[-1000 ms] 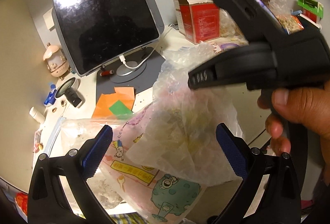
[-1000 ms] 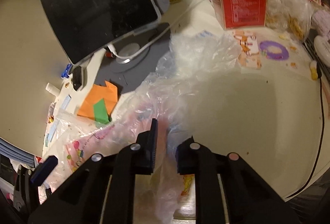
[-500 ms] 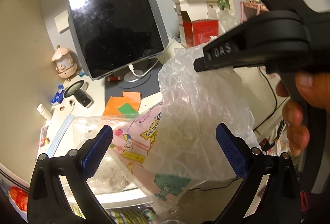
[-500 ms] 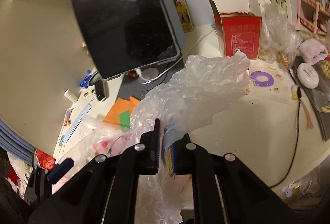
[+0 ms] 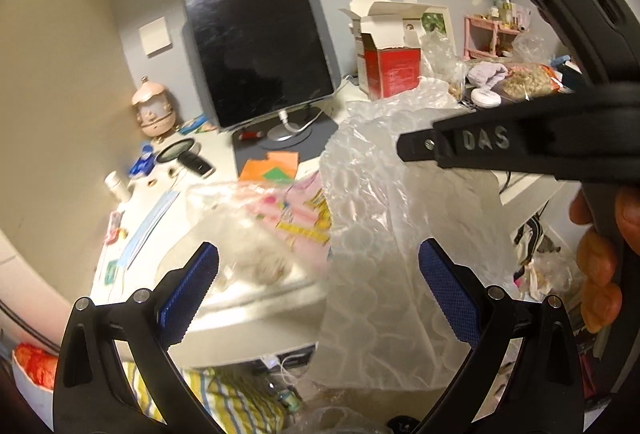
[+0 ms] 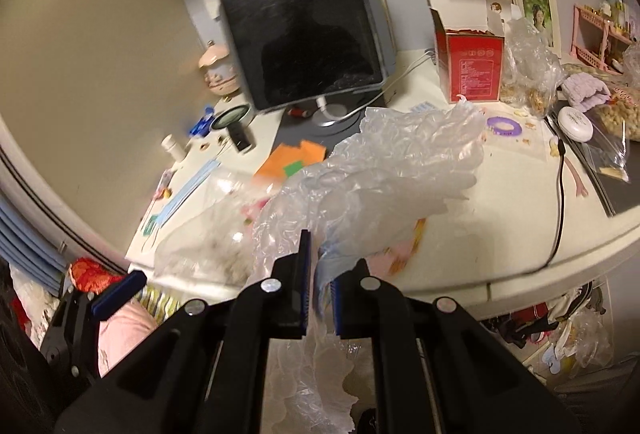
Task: Collect trash
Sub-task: 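Grasp the bubble wrap with the right tool and lift it, then carry the bubble wrap down with the right tool over the grey bin, then open the right tool to drop the bubble wrap into the bin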
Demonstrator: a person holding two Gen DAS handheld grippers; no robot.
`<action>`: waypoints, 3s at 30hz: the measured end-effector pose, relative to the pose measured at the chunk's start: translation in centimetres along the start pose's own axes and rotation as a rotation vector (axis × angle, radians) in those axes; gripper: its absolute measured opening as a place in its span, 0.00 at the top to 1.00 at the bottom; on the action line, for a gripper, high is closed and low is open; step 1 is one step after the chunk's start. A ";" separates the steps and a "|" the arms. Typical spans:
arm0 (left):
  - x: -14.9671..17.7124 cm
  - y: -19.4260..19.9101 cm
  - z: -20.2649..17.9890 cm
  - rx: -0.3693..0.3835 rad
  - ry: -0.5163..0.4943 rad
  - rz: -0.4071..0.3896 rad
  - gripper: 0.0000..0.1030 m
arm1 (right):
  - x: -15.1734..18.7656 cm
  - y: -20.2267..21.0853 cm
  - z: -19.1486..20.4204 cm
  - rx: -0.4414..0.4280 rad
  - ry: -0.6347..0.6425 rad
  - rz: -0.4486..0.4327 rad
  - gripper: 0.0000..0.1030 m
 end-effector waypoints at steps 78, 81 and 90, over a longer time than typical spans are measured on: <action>64.9 -12.3 3.2 -0.071 0.214 0.632 0.06 | 64.1 -36.0 6.8 -0.121 0.334 0.835 0.90; 64.4 -12.5 3.3 -0.068 0.205 0.639 0.06 | 63.4 -35.4 7.3 -0.109 0.355 0.825 0.83; 60.7 -8.4 7.3 -0.107 0.215 0.633 0.06 | 57.5 -30.5 7.5 -0.053 0.294 0.745 0.16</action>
Point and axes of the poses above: each gripper's, at about its wrist camera, not at the fingertips, and y roughly against the way its jaws point, z to its left, x to its underside, the point moved 7 cm from there along -y, roughly the way its jaws point
